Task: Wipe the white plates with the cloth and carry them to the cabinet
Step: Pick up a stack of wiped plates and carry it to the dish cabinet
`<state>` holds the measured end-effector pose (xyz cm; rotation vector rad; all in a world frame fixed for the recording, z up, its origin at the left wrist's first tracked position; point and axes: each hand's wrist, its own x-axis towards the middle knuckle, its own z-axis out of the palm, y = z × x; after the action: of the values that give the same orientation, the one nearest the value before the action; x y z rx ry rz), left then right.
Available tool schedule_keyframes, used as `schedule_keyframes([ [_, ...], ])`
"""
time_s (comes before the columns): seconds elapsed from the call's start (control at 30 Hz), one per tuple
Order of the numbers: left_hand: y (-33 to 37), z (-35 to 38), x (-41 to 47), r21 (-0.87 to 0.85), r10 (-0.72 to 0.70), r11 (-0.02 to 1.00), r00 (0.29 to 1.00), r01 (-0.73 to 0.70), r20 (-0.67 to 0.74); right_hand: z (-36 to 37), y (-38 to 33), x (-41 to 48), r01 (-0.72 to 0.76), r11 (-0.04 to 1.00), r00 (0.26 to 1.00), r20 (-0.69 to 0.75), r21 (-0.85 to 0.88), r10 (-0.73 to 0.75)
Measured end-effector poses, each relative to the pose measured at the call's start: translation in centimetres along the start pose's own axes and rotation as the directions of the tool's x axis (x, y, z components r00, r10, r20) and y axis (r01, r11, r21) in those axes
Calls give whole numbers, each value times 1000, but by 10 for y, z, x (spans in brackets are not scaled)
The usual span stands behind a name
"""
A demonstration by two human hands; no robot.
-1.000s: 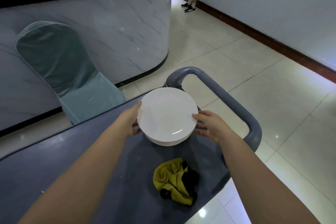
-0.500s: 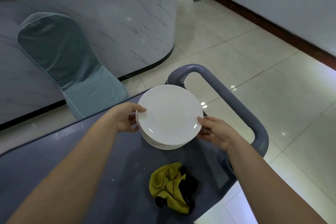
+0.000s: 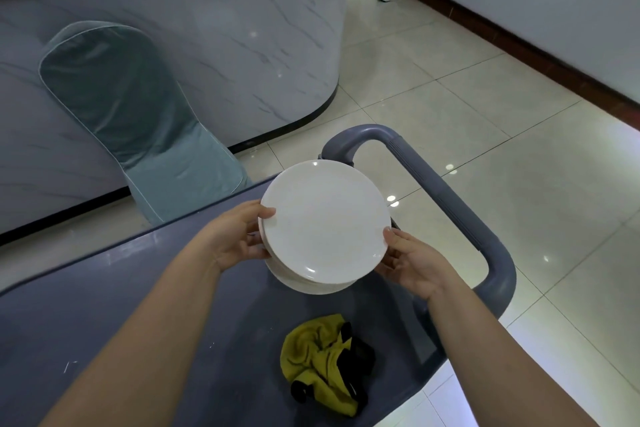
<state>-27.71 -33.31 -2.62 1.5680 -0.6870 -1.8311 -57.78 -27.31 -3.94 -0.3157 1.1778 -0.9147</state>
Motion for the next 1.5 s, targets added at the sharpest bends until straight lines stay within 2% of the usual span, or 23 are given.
schedule_keyframes([
  [0.1,2,2,4,-17,22,1000,999,-23,-33,3,-2,0,7,999,1000,-14,46,-6],
  [0.27,5,6,3,-50,12,999,1000,-13,-16,8,-18,-7,80,996,997,16,-32,-79],
  [0.47,6,-12,-29,-164,73,984,997,-70,14,32,-39,-19,105,992,979,184,-73,-90],
  [0.63,-18,-60,-86,-318,106,938,987,-139,-119,87,-33,-20,79,972,947,322,-221,-4],
  [0.8,-88,-124,-171,-465,94,848,935,-254,-341,168,23,-16,43,894,875,449,-446,182],
  [0.9,-145,-155,-235,-508,51,789,861,-345,-506,219,76,-24,34,808,777,524,-588,349],
  [1.07,-234,-179,-353,-568,-101,623,665,-538,-740,301,180,-73,60,637,575,548,-769,607],
  [1.27,-338,-196,-499,-547,-258,403,483,-733,-837,380,315,-184,202,487,347,527,-850,776],
  [1.37,-399,-210,-575,-485,-335,354,376,-799,-864,408,394,-256,264,434,239,495,-861,835],
  [1.5,-481,-235,-680,-419,-416,307,275,-854,-867,438,507,-357,343,378,149,446,-860,882],
])
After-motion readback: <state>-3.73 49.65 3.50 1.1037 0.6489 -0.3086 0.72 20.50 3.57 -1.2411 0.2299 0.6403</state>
